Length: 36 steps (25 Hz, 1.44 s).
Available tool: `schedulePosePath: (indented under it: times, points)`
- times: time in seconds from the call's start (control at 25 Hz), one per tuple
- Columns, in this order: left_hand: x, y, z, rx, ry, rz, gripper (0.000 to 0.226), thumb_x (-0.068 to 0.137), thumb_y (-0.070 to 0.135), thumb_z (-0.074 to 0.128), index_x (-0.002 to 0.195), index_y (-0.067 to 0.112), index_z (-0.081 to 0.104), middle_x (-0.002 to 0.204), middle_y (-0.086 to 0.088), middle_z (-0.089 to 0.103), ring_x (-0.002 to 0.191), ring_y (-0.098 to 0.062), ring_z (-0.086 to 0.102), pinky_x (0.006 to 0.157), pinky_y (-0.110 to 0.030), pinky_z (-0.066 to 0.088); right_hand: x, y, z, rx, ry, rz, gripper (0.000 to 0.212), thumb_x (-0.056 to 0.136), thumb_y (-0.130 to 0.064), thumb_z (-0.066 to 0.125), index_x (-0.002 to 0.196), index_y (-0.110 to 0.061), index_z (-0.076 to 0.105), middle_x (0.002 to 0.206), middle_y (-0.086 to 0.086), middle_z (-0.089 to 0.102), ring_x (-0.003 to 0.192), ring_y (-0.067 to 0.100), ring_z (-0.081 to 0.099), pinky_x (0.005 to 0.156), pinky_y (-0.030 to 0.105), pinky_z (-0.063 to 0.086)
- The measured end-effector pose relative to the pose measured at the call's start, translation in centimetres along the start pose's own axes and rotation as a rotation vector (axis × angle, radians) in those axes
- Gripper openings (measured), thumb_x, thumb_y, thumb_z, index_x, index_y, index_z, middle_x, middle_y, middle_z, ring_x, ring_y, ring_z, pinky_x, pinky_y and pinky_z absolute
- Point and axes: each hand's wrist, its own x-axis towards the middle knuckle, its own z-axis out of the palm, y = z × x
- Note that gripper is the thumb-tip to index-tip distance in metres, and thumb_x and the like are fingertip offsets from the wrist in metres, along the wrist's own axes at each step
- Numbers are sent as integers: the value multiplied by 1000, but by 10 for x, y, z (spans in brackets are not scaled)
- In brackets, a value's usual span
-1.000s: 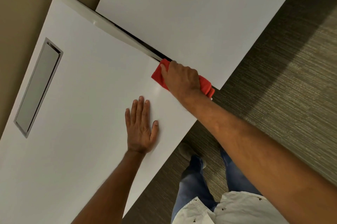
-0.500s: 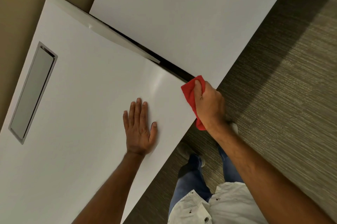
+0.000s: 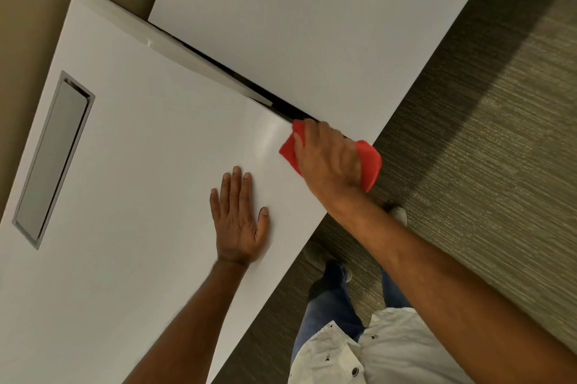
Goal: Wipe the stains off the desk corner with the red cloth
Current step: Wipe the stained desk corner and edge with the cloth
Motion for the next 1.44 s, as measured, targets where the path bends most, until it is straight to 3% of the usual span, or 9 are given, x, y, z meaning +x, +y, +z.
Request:
schedulePosePath:
  times: [0.16,0.24,0.32,0.56,0.76,0.92,1.04,1.2,1.44]
  points:
    - [1,-1,0,-5,9,10,77,103,58,14,167,16,9,176,-6,4,164,-24,0,130,-59,5,10,-39,12,-58,-35,-96,76,103,-53,42,160,-6,25,146,23,51,123,37,57,101,52,46]
    - [1,-2,0,-7,17,11,77,103,59,13,167,17,8,177,-5,3,164,-24,0,130,-60,7,7,-51,16,-76,-38,-118,78,105,-54,34,165,-8,13,166,26,29,150,42,36,118,58,34]
    - [1,-3,1,-10,27,18,76,103,59,13,167,17,7,177,-4,3,164,-24,1,129,-62,10,-2,-59,20,-107,-37,-171,78,106,-54,27,166,-9,5,174,23,8,160,42,14,126,59,23]
    - [-1,-4,1,6,47,70,82,101,62,24,167,15,10,176,-8,5,164,-26,1,129,-62,9,-53,-45,27,-164,-36,-408,69,110,-52,21,168,-17,6,176,12,-1,163,35,0,130,60,11]
    - [-2,-5,2,-17,15,52,77,103,60,17,167,20,2,177,-3,-3,163,-21,-7,131,-57,3,-52,-12,16,-178,4,-166,74,103,-66,27,167,-36,4,177,5,1,160,47,6,119,79,0]
    - [-3,-11,3,-26,33,57,74,104,56,23,167,22,2,177,-2,-3,163,-19,-7,132,-54,0,-34,-36,15,-212,-15,-53,74,104,-62,29,167,-29,8,175,15,9,158,46,17,120,75,18]
    - [-5,-13,4,-88,61,57,71,105,53,24,167,22,9,177,-2,4,163,-19,-2,132,-54,1,-31,-60,22,-232,-19,-90,73,106,-59,24,167,-23,8,175,18,8,160,44,12,123,71,17]
    - [-22,-43,2,-122,65,-115,69,106,55,19,167,24,6,176,1,0,163,-20,-5,131,-54,-2,-46,-94,38,-254,-44,-230,72,107,-58,21,167,-21,7,176,17,3,162,41,4,126,68,12]
    - [-106,-136,6,-116,98,-418,70,106,55,17,167,24,4,176,-1,-1,163,-22,-3,131,-57,4,-111,-172,78,-192,-117,-452,70,107,-55,24,167,-21,12,176,15,2,162,40,1,127,66,7]
